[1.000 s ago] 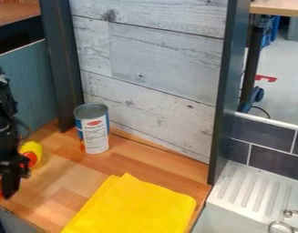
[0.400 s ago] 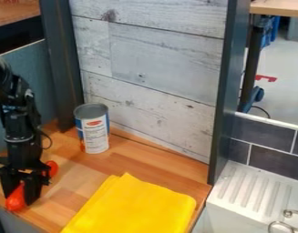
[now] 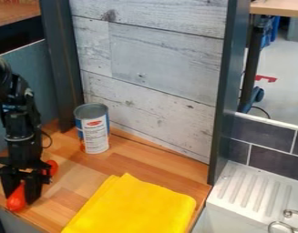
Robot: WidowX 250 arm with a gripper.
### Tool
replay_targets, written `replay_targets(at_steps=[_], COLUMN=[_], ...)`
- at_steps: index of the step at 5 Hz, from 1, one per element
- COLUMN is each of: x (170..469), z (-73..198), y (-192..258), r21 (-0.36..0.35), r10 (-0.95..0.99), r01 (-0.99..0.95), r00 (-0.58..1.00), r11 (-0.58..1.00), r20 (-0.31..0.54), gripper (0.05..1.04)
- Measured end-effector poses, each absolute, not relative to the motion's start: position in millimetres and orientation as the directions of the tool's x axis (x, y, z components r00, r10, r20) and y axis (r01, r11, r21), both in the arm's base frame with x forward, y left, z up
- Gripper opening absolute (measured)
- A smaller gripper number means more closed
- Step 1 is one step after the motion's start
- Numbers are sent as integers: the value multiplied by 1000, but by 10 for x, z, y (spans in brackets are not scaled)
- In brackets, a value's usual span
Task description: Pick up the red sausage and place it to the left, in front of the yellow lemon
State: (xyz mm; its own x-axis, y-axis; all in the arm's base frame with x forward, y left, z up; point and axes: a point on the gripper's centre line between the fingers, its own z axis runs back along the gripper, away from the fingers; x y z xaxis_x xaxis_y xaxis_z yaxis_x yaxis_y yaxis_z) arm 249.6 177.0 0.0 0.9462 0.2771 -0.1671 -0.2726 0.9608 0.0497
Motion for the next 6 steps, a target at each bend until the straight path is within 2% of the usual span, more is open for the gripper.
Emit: replay_targets(at_steps=[1,2,3,4,5,6], x=[2510,2541,2532,2532,2464,2370], z=[-2,9,38,302,762,1167], y=[1762,1762,1737,1696,1640,1564], r21=[42,36,51,109,149,202], r10=[283,293,329,383,406,361], r01=[-280,-291,-325,-377,-412,-381], r00=[945,944,934,923,911,924], r11=[959,956,944,920,899,902], r20=[-165,-154,-136,-44,72,131], gripper=[632,886,1003,1001,1001,1001])
